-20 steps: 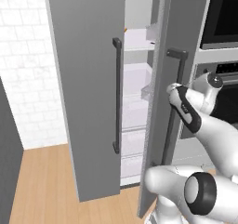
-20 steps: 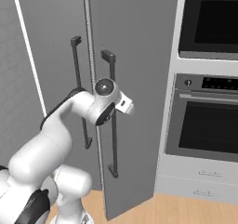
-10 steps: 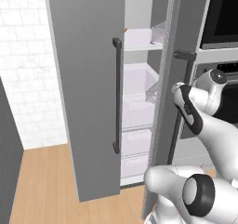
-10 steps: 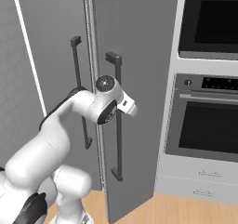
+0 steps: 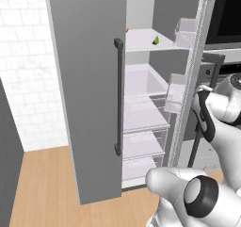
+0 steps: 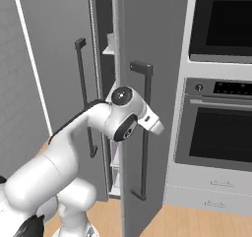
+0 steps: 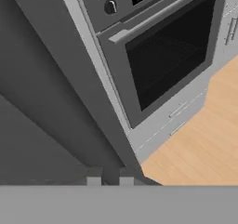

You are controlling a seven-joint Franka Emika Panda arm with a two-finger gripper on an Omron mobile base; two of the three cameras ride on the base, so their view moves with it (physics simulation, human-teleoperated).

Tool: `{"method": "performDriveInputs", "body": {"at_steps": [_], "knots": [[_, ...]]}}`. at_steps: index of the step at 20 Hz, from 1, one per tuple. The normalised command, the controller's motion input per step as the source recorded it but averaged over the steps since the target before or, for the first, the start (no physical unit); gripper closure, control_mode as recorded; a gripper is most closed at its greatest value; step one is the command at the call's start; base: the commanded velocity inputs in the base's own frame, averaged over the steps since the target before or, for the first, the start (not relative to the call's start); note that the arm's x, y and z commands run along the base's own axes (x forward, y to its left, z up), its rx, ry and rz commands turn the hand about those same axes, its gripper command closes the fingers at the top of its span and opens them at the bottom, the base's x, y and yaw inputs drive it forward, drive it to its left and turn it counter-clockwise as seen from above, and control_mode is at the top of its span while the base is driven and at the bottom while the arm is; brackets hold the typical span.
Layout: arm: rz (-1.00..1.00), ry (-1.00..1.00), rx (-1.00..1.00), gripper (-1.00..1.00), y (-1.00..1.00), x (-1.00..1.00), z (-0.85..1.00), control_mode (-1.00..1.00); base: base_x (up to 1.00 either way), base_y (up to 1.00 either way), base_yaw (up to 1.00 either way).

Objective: Grab a lemon wedge from the fridge and one ice cube from the ice bowl, and put them in the glass of lemonade.

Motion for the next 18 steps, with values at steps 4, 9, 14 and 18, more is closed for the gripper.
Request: {"method": "performDriveInputs", "body": {"at_steps": [4,9,14,18], "knots": [[-0.15,0.00,0.00,-1.00,-0.62,-0.09,0.00,-1.00,0.00,0.00,0.00],[-0.01,-0.01,-0.02,-1.00,0.13,-0.45,0.34,-1.00,0.00,0.00,0.00],[0.12,-0.04,-0.17,-1.00,0.77,-1.00,0.76,-1.00,0.00,0.00,0.00],[0.15,0.00,-0.26,-1.00,0.99,-0.70,0.69,-1.00,0.00,0.00,0.00]]}}
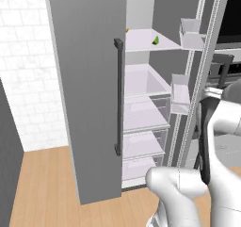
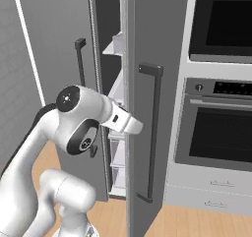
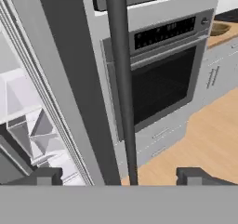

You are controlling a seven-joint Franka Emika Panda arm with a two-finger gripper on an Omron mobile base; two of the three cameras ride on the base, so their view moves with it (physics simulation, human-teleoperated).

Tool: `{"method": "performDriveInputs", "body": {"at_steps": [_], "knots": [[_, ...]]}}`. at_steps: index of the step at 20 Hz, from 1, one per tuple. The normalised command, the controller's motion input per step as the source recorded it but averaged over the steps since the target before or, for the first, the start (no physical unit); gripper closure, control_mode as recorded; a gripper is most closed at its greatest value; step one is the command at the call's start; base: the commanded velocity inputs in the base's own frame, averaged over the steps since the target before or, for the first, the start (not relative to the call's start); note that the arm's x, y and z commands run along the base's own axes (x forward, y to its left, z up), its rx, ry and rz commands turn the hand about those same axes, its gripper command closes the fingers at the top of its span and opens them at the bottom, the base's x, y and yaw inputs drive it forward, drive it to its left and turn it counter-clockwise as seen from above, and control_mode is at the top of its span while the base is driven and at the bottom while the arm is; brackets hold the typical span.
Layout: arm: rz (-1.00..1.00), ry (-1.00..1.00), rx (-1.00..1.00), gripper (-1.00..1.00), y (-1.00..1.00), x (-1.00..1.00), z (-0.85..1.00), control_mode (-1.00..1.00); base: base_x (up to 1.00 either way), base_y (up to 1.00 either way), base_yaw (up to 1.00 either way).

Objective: Grab a lemon wedge from the fridge and one ice cube from the ice bowl, and put them in the glass of lemonade.

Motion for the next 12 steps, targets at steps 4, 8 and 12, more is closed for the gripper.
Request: {"method": "performDriveInputs", "body": {"at_steps": [4,8,12], "knots": [[0.09,0.00,-0.25,-1.00,1.00,-0.10,0.29,-1.00,0.00,0.00,0.00],[0.08,0.05,-0.20,-1.00,1.00,0.41,0.16,-1.00,0.00,0.00,0.00],[0.04,0.38,-0.33,-1.00,1.00,0.88,0.17,-1.00,0.00,0.00,0.00]]}}
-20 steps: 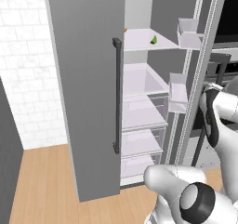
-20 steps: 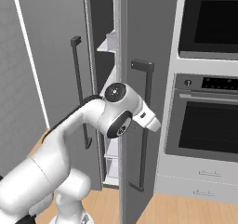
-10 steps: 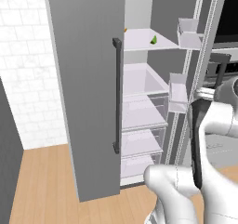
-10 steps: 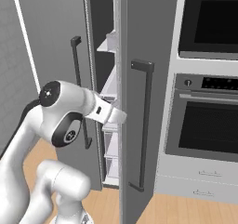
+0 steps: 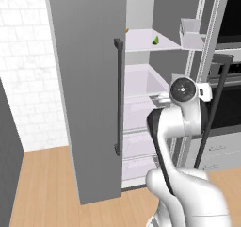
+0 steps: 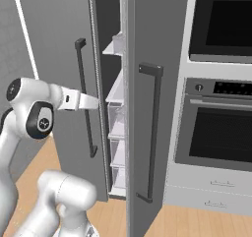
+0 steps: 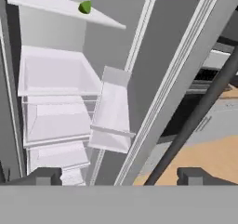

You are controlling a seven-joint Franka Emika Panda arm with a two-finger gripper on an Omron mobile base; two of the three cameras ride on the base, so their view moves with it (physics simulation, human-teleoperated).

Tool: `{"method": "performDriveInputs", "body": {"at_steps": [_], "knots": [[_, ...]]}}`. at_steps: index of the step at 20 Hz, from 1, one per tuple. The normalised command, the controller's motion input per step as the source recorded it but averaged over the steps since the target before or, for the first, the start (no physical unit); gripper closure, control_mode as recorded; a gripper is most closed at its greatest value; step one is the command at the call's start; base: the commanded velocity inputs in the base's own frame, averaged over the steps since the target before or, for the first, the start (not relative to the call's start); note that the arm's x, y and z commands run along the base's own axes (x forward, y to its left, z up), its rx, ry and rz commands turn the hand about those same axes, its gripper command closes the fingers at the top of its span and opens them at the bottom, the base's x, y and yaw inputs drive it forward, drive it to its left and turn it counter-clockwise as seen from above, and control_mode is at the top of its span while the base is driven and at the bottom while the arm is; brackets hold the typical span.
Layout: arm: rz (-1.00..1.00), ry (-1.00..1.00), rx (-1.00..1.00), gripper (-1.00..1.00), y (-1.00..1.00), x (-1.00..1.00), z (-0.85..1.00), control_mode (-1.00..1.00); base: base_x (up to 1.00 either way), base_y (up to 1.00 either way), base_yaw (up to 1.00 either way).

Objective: Grab a lemon wedge from the fridge and one ice cube from the ice bowl, and put them in the glass of lemonade.

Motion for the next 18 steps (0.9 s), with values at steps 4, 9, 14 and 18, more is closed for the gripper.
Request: {"method": "performDriveInputs", "body": {"at_steps": [4,9,14,18], "knots": [[0.08,0.49,-0.40,-1.00,0.52,1.00,-0.07,-1.00,0.00,0.00,0.00],[0.00,0.38,-0.38,-1.00,0.00,1.00,-0.09,-1.00,0.00,0.00,0.00],[-0.05,0.33,-0.40,-1.00,-0.19,0.99,-0.13,-1.00,0.00,0.00,0.00],[-0.06,0.28,-0.34,-1.00,-0.31,0.73,-0.08,-1.00,0.00,0.00,0.00]]}}
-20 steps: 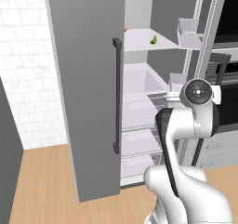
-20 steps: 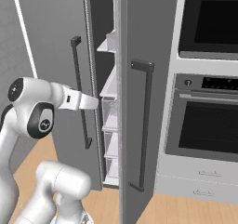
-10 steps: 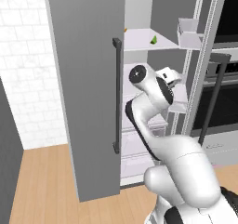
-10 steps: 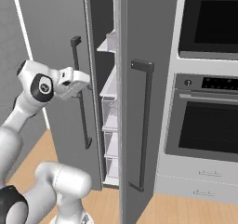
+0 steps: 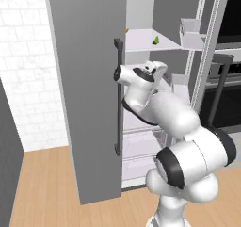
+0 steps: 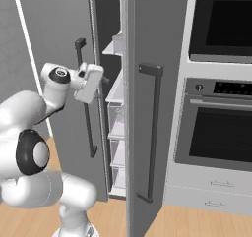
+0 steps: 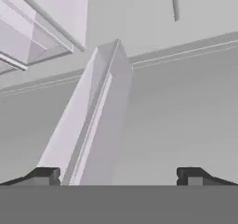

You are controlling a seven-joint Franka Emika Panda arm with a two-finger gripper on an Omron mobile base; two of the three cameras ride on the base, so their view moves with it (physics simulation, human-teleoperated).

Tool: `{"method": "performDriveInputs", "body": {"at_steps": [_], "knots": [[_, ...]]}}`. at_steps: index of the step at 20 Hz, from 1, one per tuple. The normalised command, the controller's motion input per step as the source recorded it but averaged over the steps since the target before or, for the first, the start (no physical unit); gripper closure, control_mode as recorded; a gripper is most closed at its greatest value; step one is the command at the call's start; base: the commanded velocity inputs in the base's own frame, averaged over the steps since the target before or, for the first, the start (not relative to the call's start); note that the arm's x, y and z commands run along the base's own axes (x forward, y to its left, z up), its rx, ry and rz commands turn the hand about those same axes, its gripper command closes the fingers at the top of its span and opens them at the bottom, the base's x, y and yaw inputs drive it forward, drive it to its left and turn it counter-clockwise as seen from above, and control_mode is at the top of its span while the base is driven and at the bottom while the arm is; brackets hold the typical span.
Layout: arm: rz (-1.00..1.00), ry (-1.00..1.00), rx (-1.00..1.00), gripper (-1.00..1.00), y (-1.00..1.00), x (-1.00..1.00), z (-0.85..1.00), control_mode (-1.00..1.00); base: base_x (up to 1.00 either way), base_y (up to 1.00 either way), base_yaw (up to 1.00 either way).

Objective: Grab a lemon wedge from the fridge and one ice cube from the ice bowl, and put them in the glass of lemonade.

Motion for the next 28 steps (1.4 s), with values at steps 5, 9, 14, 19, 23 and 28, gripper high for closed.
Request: {"method": "performDriveInputs", "body": {"at_steps": [5,9,14,19,23,28], "knots": [[-0.08,0.20,-0.20,-1.00,-0.57,0.12,0.00,-1.00,0.00,0.00,0.00],[-0.11,0.10,-0.08,-1.00,-0.79,-0.06,-0.02,-1.00,0.00,0.00,0.00],[-0.14,0.03,-0.01,-1.00,-0.96,-0.18,-0.08,-1.00,0.00,0.00,0.00],[-0.15,0.01,0.00,-1.00,-1.00,-0.28,-0.01,-1.00,0.00,0.00,0.00],[-0.15,0.00,0.00,-1.00,-1.00,-0.39,0.00,-1.00,0.00,0.00,0.00],[-0.15,0.00,0.00,-1.00,-1.00,-0.34,-0.03,-1.00,0.00,0.00,0.00]]}}
